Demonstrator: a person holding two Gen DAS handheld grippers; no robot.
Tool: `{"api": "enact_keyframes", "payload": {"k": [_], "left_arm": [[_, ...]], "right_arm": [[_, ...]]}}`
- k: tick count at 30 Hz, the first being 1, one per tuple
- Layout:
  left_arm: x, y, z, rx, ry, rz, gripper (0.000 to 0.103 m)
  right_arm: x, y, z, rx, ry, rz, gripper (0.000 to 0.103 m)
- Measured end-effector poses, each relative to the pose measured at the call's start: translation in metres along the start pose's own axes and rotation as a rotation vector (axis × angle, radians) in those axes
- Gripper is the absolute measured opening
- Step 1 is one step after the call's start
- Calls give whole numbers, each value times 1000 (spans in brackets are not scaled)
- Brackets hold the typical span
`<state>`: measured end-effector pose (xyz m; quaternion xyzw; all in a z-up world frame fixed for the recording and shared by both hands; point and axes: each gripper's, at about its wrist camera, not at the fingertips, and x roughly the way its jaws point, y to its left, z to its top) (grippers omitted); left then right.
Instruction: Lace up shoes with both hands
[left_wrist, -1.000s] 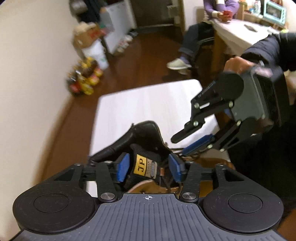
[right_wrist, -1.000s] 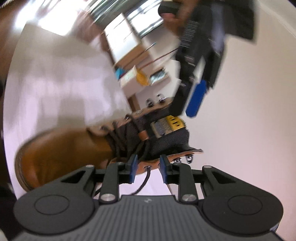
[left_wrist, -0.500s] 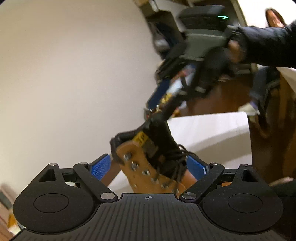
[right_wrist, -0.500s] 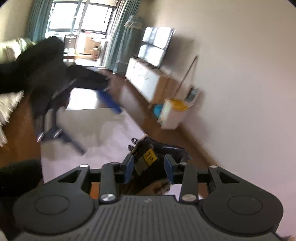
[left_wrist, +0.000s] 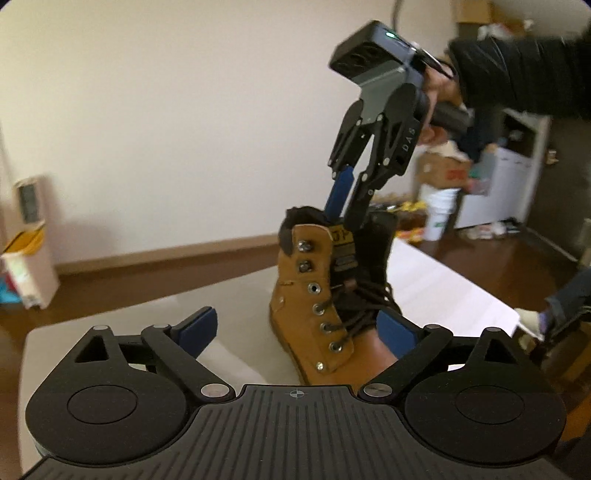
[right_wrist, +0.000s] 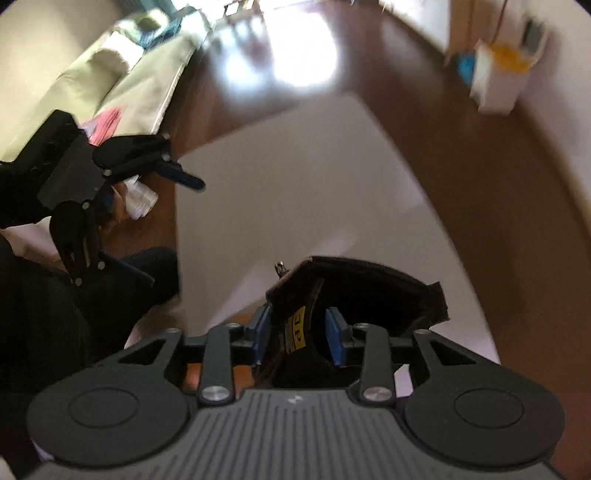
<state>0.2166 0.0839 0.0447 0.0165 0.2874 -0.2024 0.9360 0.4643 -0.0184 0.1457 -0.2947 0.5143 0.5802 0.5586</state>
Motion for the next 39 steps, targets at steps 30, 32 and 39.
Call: {"api": "enact_keyframes", "payload": {"k": [30, 32, 39], "left_arm": [[81, -10, -8, -184, 38, -93, 25], [80, -8, -8, -178, 35, -100, 22], [83, 0, -16, -153, 36, -129, 17]], "right_arm": [[31, -30, -6, -78, -27, 321, 12], [35, -27, -3, -86, -24, 321, 12], [33, -28, -6, -105, -15, 335, 12]]}}
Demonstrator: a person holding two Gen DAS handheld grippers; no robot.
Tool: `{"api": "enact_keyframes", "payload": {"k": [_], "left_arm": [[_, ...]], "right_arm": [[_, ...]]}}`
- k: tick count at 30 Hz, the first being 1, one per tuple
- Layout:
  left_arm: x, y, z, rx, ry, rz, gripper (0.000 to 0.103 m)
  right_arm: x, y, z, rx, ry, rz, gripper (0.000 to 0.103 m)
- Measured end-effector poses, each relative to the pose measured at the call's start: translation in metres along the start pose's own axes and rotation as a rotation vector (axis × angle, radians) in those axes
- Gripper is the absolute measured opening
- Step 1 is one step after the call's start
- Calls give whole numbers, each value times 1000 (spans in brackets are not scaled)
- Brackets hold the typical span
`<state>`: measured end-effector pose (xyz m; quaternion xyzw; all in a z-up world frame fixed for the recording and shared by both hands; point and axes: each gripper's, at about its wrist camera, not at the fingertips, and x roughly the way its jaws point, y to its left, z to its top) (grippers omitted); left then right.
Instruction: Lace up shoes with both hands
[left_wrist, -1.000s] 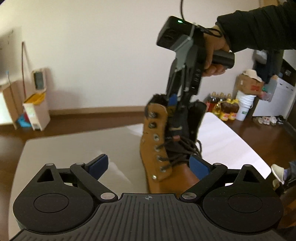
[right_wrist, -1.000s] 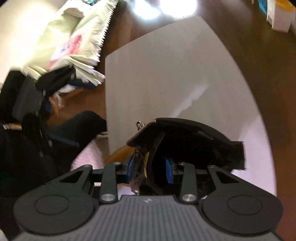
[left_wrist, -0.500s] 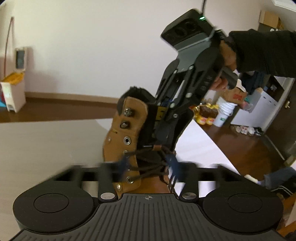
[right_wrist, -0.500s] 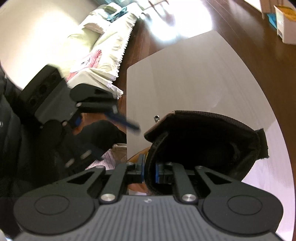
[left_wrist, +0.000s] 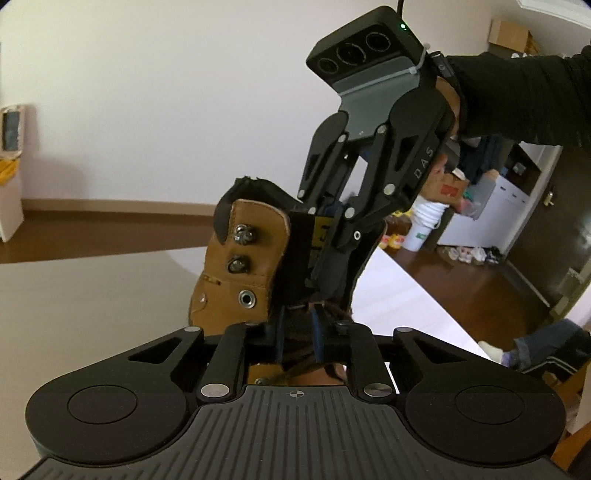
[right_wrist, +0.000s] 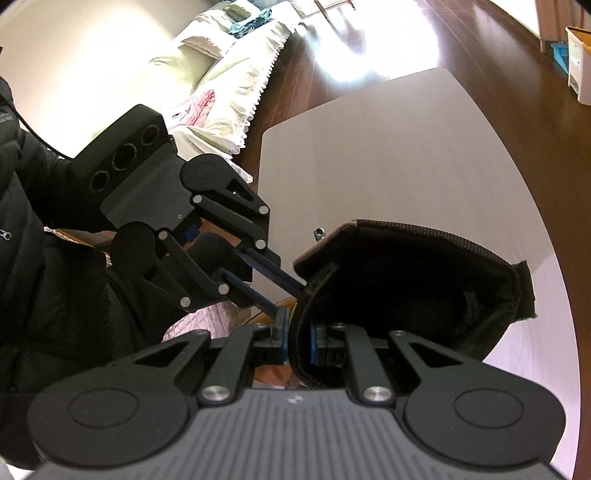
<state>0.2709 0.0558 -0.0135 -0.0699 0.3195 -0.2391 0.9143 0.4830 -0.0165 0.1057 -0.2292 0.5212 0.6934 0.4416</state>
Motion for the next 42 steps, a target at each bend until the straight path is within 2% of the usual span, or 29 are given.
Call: {"api": "enact_keyframes", "payload": {"k": [12, 20, 25, 32, 34, 38, 42], "left_arm": [[-13, 2, -2, 65, 15, 4, 16], [-10, -13, -1, 241, 29, 6, 17], [-13, -37, -12, 389, 18, 75, 17], [-25, -46, -18, 450, 1, 118, 17], [-26, -46, -17, 434, 4, 117, 16], [-27, -41, -14, 409, 10, 115, 4], [-30, -39, -11, 439, 19, 99, 2]], "right_arm": [[5, -1, 0, -22, 23, 9, 13], [7, 2, -2, -27, 28, 10, 13], [6, 5, -4, -26, 26, 12, 13], [6, 9, -5, -23, 26, 13, 13], [6, 10, -5, -24, 28, 11, 13], [6, 10, -5, -27, 31, 7, 13], [6, 8, -5, -25, 27, 5, 13]]}}
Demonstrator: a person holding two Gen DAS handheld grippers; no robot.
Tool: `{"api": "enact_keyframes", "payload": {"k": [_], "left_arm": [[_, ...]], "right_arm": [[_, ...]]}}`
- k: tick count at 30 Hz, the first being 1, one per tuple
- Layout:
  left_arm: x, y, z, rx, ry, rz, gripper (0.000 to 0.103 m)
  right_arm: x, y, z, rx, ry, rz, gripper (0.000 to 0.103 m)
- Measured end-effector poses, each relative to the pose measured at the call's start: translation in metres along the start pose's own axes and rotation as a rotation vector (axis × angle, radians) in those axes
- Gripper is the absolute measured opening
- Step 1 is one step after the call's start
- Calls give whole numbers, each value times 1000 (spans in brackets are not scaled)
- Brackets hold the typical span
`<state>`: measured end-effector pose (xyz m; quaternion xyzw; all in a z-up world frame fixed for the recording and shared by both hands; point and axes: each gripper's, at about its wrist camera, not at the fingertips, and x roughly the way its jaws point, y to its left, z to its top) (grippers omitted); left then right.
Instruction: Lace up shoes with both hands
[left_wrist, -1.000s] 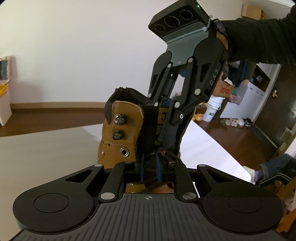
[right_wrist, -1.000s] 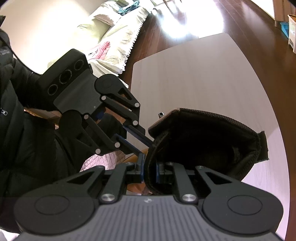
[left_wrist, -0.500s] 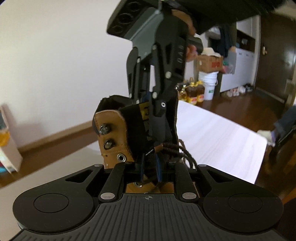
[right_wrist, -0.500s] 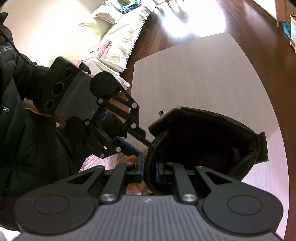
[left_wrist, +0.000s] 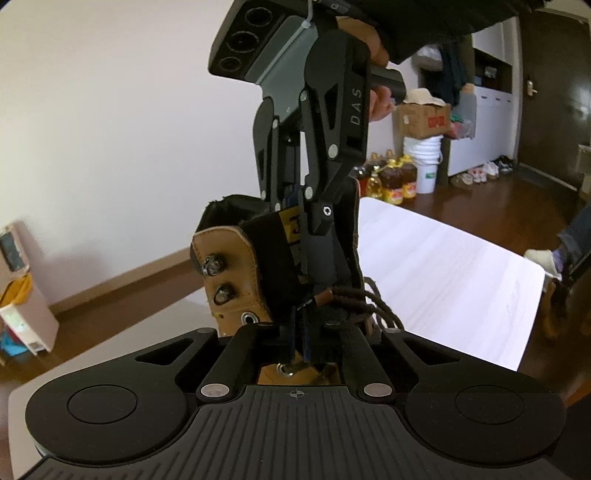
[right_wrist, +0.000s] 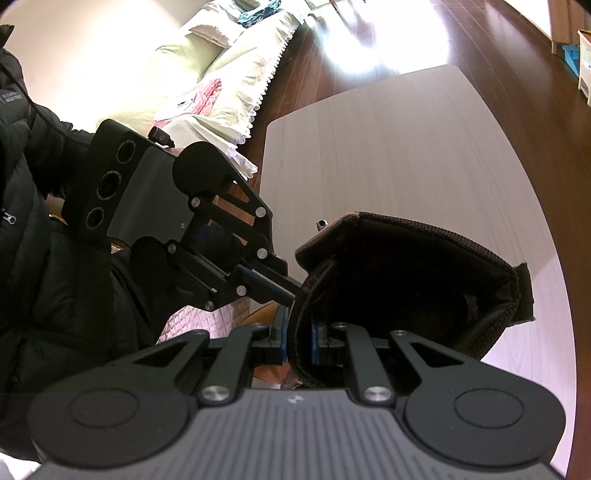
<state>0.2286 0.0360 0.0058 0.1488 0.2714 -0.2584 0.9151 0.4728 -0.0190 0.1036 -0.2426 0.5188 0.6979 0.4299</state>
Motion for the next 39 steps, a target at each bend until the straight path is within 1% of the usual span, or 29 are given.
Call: {"api": "enact_keyframes", "payload": {"k": [7, 11, 14, 17, 21, 22, 24, 25, 26, 28, 29, 30, 32, 34, 36, 38, 39], "left_arm": [[-6, 3, 2, 50, 24, -8, 1], [-11, 5, -2, 43, 38, 9, 1], [-16, 13, -9, -1, 65, 46, 1], [-22, 29, -20, -96, 111, 101, 0], [-38, 57, -47, -237, 193, 215, 0], [-46, 67, -57, -269, 224, 262, 0], [-51, 77, -63, -304, 247, 261, 0], [-53, 81, -65, -313, 256, 254, 0], [-50, 80, -62, -287, 253, 222, 0], [-44, 70, -49, -225, 211, 145, 6], [-41, 67, -46, -213, 199, 125, 17], [-33, 58, -34, -175, 159, 70, 31], [-25, 51, -23, -146, 115, 16, 38], [-9, 43, -9, -98, 78, -46, 38], [3, 42, -2, -78, 66, -88, 38], [11, 39, 3, -59, 66, -114, 38], [14, 38, 3, -52, 74, -122, 36]], "right_arm": [[1, 6, 3, -1, 2, -11, 13], [2, 7, 5, 2, 4, -15, 12], [3, 7, 4, 3, 9, -18, 12], [3, 8, 4, 3, 12, -26, 11], [3, 8, 4, 23, 15, -38, 11], [3, 8, 4, 27, 16, -42, 11], [4, 9, 4, 32, 20, -48, 11], [4, 10, 4, 34, 20, -50, 11], [4, 11, 4, 36, 20, -50, 11], [5, 13, 5, 37, 21, -54, 11], [5, 15, 5, 38, 21, -57, 11], [6, 15, 5, 39, 22, -59, 11], [7, 15, 5, 40, 25, -70, 11], [7, 15, 5, 44, 27, -78, 11], [8, 18, 5, 44, 32, -84, 11], [9, 19, 6, 42, 33, -89, 11], [9, 20, 7, 40, 33, -90, 11]]}}
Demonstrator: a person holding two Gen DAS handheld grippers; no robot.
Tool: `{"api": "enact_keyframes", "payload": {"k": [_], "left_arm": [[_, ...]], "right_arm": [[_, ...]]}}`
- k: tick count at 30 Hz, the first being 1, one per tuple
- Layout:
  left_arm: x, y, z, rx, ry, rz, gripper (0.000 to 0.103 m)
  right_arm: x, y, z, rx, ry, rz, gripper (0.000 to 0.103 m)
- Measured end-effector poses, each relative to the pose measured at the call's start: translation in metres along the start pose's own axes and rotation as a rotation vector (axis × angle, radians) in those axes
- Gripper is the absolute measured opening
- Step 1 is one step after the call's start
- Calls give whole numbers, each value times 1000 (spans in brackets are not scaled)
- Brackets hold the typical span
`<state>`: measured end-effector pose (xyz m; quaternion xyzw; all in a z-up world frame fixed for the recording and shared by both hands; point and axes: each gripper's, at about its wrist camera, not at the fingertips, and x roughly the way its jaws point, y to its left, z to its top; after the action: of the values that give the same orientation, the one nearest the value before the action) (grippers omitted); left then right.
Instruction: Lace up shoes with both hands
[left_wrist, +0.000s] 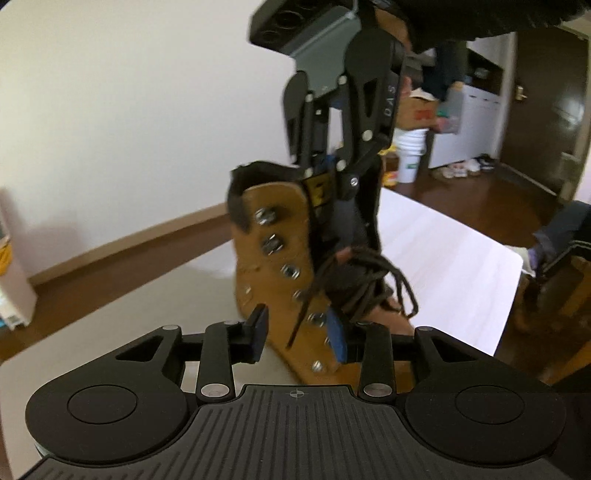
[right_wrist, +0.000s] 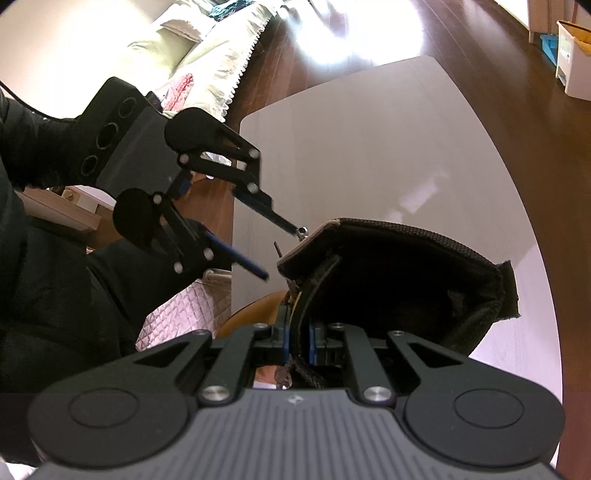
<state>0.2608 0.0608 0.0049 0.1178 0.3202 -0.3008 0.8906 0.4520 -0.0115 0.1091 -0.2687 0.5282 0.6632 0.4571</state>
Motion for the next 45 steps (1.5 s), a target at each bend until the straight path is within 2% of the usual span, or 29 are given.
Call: {"api": "enact_keyframes", "payload": {"k": [1, 2, 3, 6, 8, 12, 13, 15, 18, 22, 24, 28, 32, 34, 36, 38, 42, 45], "left_arm": [[2, 0, 0, 6, 8, -7, 29], [2, -1, 0, 8, 13, -13, 7], [4, 0, 0, 11, 20, -22, 3], [3, -1, -1, 19, 33, -29, 2], [-4, 0, -2, 9, 32, -3, 2], [-36, 20, -11, -24, 93, 161, 2], [-50, 31, -17, -38, 120, 236, 2], [-64, 43, -25, -63, 158, 308, 2], [-91, 67, -49, -94, 257, 456, 2], [-108, 83, -81, -134, 357, 561, 2], [-114, 86, -92, -152, 381, 579, 2], [-119, 81, -106, -168, 406, 580, 2], [-117, 75, -104, -169, 385, 561, 2], [-117, 72, -102, -146, 375, 546, 2], [-118, 66, -98, -101, 352, 530, 2], [-116, 61, -93, -61, 328, 493, 2], [-106, 49, -84, 27, 281, 428, 2], [-104, 36, -72, 121, 207, 314, 2]], "right_arm": [[0, 1, 1, -1, -1, -1, 11], [0, 1, 1, -1, -2, 0, 11], [1, 1, 1, 0, -4, 0, 11], [0, 0, -2, 5, -8, -2, 11], [1, 0, -3, 7, -6, -11, 11], [-4, 3, -1, 22, -11, -22, 11], [-4, 3, -1, 25, -12, -24, 11], [-4, 3, 0, 34, -11, -28, 11], [-3, 3, 0, 41, -11, -35, 11], [-2, 2, 1, 64, -3, -53, 11], [0, 1, 0, 79, -3, -57, 11], [4, 3, -1, 85, -5, -71, 11], [1, 9, -1, 87, -23, -130, 18], [-5, 14, -4, 94, -53, -145, 20], [-17, 25, -9, 115, -102, -197, 21], [-24, 35, -15, 126, -138, -242, 23], [-38, 81, -36, 162, -261, -394, 34], [-36, 111, -49, 175, -336, -473, 36]]}}
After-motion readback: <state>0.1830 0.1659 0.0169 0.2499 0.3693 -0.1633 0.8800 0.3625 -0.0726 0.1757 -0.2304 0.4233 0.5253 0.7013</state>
